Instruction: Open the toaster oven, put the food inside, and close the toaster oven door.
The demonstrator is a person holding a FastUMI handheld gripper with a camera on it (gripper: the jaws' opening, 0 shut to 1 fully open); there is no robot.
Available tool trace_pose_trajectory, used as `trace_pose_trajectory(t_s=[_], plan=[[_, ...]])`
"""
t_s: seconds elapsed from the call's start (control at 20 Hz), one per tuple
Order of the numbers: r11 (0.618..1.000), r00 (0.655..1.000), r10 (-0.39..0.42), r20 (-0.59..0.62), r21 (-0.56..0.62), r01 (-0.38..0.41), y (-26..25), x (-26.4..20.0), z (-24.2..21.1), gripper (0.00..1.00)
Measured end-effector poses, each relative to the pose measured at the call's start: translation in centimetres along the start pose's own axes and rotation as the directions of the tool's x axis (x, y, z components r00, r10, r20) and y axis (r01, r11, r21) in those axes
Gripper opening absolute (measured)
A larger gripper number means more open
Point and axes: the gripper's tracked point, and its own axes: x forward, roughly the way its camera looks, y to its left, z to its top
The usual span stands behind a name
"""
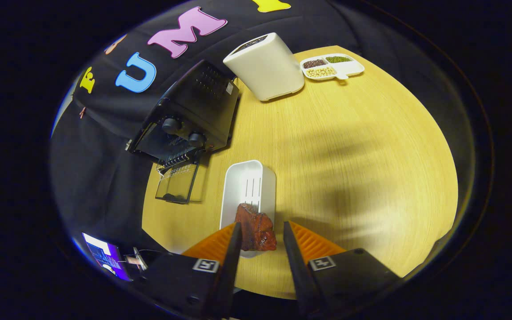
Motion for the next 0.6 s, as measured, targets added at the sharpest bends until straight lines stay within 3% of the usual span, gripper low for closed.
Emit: trace_pose_trajectory(t_s=[0.05, 0.15, 0.25, 0.4, 0.6], plan=[[1.000, 1.000, 0.008, -0.002, 0.011, -0.008, 0.0, 0.4, -0.1, 0.47], [0.999, 1.000, 0.017, -0.013, 0.036, -0.017, -0.1, 0.3, -0.1, 0.44], [0.997, 1.000, 0.023, -0.013, 0.070, -0.022, -0.2, 0.1, 0.1, 0.27], [0.994, 0.999, 0.049, -0.012, 0.101, -0.047, 0.5, 0.0, 0.3, 0.19], [0.999, 0.999, 0.040, -0.019, 0.015, -0.040, 1.6, -0.5, 0.0, 0.13]])
